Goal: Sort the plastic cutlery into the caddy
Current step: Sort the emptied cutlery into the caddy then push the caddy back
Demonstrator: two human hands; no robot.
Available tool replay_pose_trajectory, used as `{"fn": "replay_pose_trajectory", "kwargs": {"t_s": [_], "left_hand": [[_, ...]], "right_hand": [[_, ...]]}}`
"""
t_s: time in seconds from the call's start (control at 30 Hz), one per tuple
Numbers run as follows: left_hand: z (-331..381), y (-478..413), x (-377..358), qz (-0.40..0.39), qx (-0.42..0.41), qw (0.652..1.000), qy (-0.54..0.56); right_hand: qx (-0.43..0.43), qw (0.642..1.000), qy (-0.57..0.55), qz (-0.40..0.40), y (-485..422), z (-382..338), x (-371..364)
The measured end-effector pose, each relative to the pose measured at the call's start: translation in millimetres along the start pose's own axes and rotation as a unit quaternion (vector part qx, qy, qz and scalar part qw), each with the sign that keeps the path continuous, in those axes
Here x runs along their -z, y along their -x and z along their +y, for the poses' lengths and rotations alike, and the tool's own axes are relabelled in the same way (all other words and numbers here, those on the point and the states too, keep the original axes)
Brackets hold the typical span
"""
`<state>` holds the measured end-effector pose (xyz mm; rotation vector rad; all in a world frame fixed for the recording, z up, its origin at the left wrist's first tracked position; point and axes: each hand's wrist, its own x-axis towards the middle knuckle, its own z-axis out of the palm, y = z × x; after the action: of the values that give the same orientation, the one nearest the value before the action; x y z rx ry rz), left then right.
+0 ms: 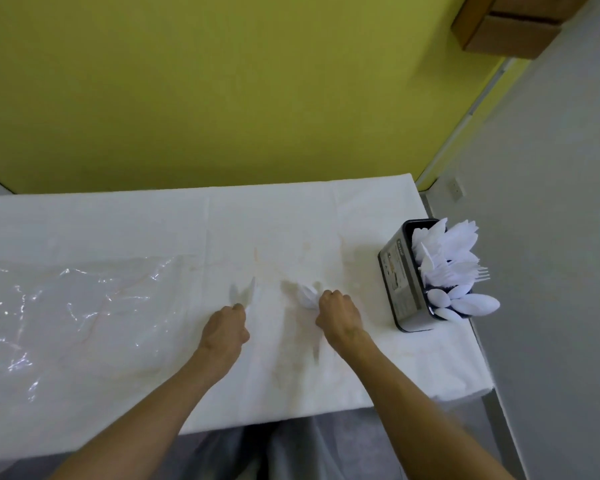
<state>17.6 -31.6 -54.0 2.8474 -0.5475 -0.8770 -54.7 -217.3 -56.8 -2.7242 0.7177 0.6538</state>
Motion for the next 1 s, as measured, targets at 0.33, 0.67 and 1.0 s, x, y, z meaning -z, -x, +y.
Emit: {"fn": "replay_pose_trajectory", "kwargs": {"t_s": [0.33,0.67,1.0], "left_hand": [[56,11,28,0.034,0.002,0.911,0.411],[188,37,43,-0.025,-0.169,0.857,0.486],[247,45,5,0.084,-0.214,0.874,0.429]], "right_hand": [[0.002,0.953,-0.301,0.045,37,37,25],[0.03,0.711,-0.678,0.186,135,126,104],[-0.116,0.577,-0.73,0.347,115,153,72]]}}
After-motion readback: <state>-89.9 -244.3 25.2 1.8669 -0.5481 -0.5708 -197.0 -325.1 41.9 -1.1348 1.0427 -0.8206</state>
